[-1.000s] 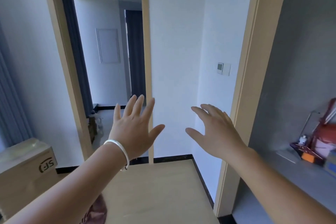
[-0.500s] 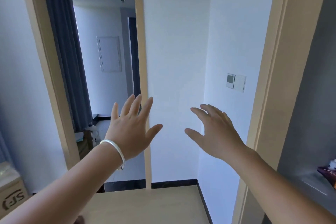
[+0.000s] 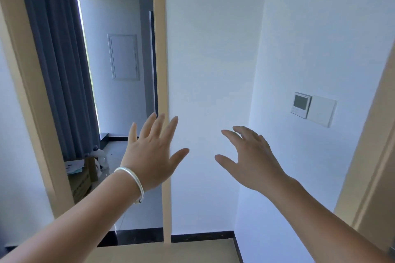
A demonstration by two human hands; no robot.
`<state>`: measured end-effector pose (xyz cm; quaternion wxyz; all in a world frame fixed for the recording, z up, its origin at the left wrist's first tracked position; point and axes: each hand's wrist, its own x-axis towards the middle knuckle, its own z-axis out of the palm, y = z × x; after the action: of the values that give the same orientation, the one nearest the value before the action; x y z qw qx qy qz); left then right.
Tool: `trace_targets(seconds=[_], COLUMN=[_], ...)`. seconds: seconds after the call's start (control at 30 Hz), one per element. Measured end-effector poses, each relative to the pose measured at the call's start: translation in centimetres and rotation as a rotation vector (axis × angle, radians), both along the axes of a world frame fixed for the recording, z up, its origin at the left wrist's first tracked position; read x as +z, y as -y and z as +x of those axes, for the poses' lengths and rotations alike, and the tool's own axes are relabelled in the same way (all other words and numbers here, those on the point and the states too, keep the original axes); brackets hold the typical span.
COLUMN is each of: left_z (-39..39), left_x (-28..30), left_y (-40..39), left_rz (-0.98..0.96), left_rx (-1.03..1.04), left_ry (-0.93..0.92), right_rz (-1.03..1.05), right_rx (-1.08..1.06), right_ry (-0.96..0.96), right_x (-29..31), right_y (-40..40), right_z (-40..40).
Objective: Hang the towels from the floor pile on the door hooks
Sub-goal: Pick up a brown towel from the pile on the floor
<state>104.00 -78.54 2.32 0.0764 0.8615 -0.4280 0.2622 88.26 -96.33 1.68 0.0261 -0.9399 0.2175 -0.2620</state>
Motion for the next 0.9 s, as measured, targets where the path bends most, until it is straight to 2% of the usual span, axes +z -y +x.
trace_targets(seconds=[0.23, 0.5, 0.77, 0.9], left_z=[13.9, 27.4, 37.3, 41.8], left_x=[0.1, -0.7, -3.5, -5.9], left_y=[6.2, 7.9, 5.1, 2.4], left_rz=[-0.027, -0.034, -0.04, -0.016], left_rx=[0.007, 0.113, 0.332, 0.527], left_ry=[0.001, -0.023, -0.058, -0.097], right_rz=[-0.038, -0.03, 0.009, 0.017], right_rx=[0.02, 0.121, 0.38, 0.57], right_ry=[-0.031, -0.04, -0.059, -0.062], right_x=[0.4, 0.0, -2.3, -4.2], right_y=[5.8, 9.0, 8.6, 7.6], right_z=[14.4, 29.0, 44.2, 52.9])
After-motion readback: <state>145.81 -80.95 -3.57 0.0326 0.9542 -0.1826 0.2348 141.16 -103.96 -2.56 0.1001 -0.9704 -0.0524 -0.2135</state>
